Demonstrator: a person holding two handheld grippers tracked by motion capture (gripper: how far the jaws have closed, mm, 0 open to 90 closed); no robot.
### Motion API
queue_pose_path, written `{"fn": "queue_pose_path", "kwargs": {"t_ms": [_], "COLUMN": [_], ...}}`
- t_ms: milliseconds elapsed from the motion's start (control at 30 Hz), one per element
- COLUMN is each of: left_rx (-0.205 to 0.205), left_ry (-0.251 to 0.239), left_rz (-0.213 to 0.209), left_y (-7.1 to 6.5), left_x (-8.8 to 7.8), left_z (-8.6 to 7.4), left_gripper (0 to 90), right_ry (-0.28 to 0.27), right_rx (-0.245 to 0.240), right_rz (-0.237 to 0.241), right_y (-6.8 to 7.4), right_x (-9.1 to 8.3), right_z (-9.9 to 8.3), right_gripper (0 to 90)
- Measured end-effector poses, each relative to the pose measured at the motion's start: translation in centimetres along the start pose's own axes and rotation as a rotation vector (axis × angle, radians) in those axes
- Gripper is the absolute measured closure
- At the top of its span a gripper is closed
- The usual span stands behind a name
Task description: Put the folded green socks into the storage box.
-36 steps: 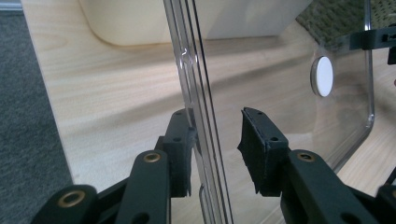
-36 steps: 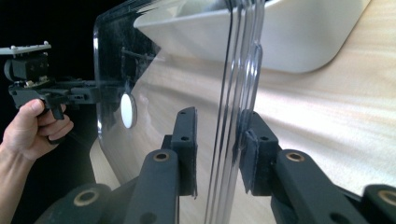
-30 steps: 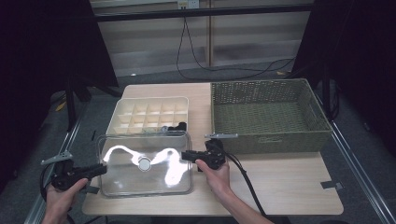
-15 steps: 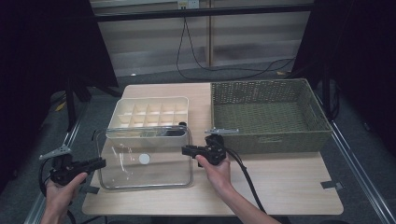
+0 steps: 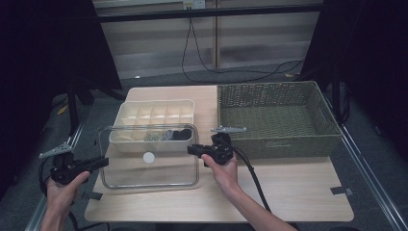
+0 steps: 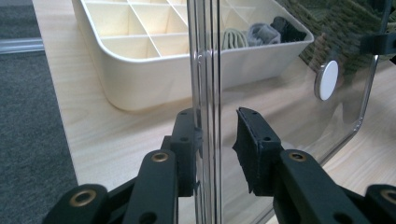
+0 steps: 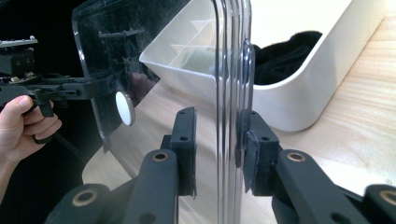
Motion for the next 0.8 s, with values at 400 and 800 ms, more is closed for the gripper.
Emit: {"fn": "queue_pose_path", "kwargs": {"t_ms": [400, 800], "left_rx": [0.029, 0.064], "left_ry": [-0.016, -0.003], "left_rz": [0.023, 0.045], "left_y": [0.3, 0.3], "left_x": [-0.2, 0.5], "left_z": [1.1, 2.4], "left_gripper": [68.6, 67.5], "right_ry": [-0.011, -0.027], "right_rx": [-0.02, -0.035], "right_rz": [-0.013, -0.04], "right_y": [0.6, 0.8], "right_x": [0.1, -0.3], "right_z": [1.4, 2.7], "right_gripper": [69.0, 68.1]}}
Point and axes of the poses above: each handheld gripper's, and its own axes: x roughly forward along the jaws, z roughly out of its top, y roughly to its left, the point moved 4 cm from there along x, roughly forward along the jaws, and after that the axes turned 11 degrees about x, right-handed, at the moved point
